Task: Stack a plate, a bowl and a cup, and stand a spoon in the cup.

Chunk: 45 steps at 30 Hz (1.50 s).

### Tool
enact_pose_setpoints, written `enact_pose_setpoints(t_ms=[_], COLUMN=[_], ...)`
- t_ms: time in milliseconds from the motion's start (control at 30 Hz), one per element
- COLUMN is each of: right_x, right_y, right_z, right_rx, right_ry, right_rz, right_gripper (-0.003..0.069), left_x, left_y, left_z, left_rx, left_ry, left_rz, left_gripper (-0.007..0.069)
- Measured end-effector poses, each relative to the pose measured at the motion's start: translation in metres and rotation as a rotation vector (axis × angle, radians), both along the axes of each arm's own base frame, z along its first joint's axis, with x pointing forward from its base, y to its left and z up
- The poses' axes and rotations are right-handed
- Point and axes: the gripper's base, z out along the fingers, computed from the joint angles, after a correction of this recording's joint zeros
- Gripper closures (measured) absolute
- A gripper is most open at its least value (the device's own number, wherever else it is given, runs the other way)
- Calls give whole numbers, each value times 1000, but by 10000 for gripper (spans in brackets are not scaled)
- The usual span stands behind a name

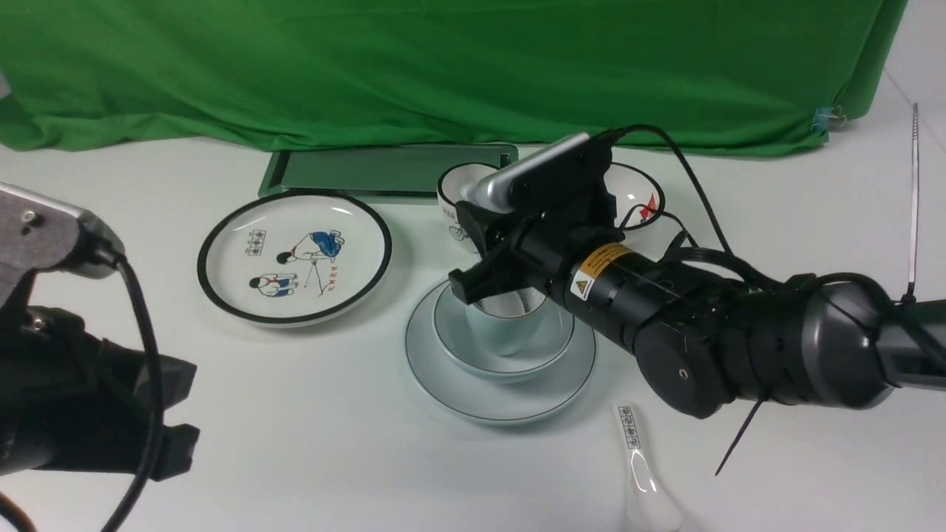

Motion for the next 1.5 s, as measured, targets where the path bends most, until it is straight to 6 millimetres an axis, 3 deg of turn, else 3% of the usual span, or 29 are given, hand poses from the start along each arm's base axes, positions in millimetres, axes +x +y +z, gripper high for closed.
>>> enact_pose_setpoints(t_ms=[100, 200, 333, 433, 533, 567, 600, 767, 1033, 1500], right_x=[-6, -15, -45, -71, -104, -107, -126, -174, -216, -224], right_y=[-4, -11, -34, -54, -80, -82, -98, -136, -168, -174], right_z=[20, 46, 106, 138, 162, 163, 172, 172, 175, 179], right_rx=[-2, 3, -25, -29, 1, 4, 24, 44, 99, 121], right_ry=[5, 1, -17, -72, -150, -154, -193, -273, -368, -394], right_rz=[1, 4, 17, 24, 25, 24, 23, 22, 15, 12], right_gripper=[340, 363, 526, 615, 649, 649, 649, 649, 643, 607], left_x=[-15, -33, -74, -94, -113, -115, -122, -130, -130, -130], left_y=[5, 12, 26, 34, 42, 43, 46, 51, 51, 51], left_z=[8, 13, 11, 5, 2, 2, 3, 4, 3, 3], left_rx=[-22, -43, -84, -95, -97, -97, -93, -84, -80, -80], left_ry=[-64, -136, -277, -354, -448, -459, -502, -553, -548, -548], left_rz=[0, 0, 1, 4, 11, 13, 18, 27, 27, 28], left_gripper=[656, 656, 656, 656, 656, 656, 656, 656, 656, 656])
